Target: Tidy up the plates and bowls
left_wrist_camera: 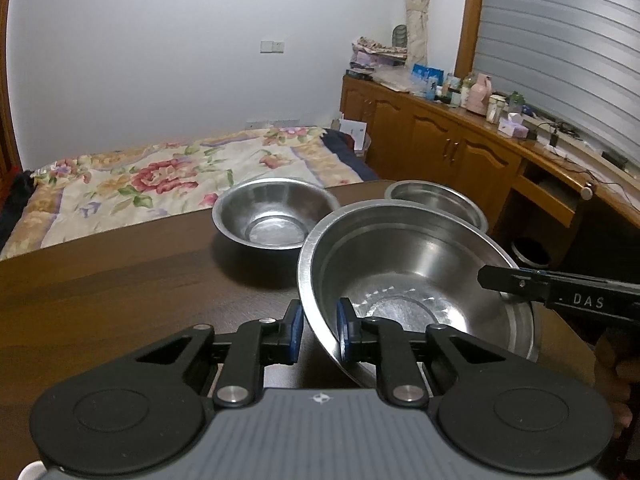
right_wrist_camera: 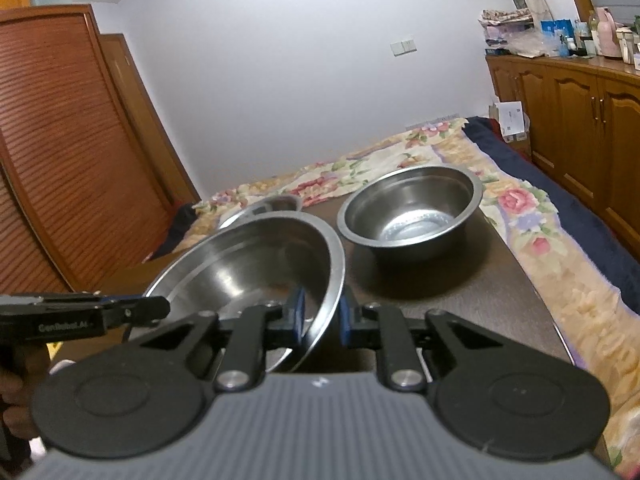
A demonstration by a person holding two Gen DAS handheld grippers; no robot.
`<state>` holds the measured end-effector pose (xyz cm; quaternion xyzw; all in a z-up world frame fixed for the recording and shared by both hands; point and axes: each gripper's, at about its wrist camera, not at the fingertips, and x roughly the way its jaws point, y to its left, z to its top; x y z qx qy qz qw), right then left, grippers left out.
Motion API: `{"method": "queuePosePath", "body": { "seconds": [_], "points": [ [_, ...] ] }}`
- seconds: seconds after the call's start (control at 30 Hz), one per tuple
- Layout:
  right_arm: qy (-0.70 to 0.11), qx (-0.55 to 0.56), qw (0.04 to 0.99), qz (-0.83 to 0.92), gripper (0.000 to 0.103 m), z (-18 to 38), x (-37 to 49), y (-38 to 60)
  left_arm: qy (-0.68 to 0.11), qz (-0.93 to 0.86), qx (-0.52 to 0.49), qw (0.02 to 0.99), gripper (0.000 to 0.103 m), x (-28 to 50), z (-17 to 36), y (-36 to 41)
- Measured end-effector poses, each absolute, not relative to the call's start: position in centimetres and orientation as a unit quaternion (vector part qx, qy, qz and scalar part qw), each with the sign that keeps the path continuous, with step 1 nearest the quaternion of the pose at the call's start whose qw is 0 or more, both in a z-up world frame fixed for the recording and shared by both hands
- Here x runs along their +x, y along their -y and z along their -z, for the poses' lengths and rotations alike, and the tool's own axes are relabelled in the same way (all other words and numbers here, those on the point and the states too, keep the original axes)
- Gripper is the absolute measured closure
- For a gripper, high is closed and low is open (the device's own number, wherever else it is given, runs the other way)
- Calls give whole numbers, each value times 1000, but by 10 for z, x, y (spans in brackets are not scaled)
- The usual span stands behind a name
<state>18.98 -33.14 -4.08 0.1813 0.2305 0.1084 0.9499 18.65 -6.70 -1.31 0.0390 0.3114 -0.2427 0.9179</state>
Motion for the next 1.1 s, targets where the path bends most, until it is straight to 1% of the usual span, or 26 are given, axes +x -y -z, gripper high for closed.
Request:
{"method": "queuePosePath", "body": {
  "seconds": [0.2,0.43,1.1],
  "points": [
    [-217,181,952,-117,84,31,171,331,-299,249,37,920,83,164,8,61],
    [-221,184,949,-127,84,37,158,331,-289,253,44,922,83,139,9,52],
    [-239,169,947,-132,84,56,133,319,-312,247,45,916,82,113,33,40]
  ]
}}
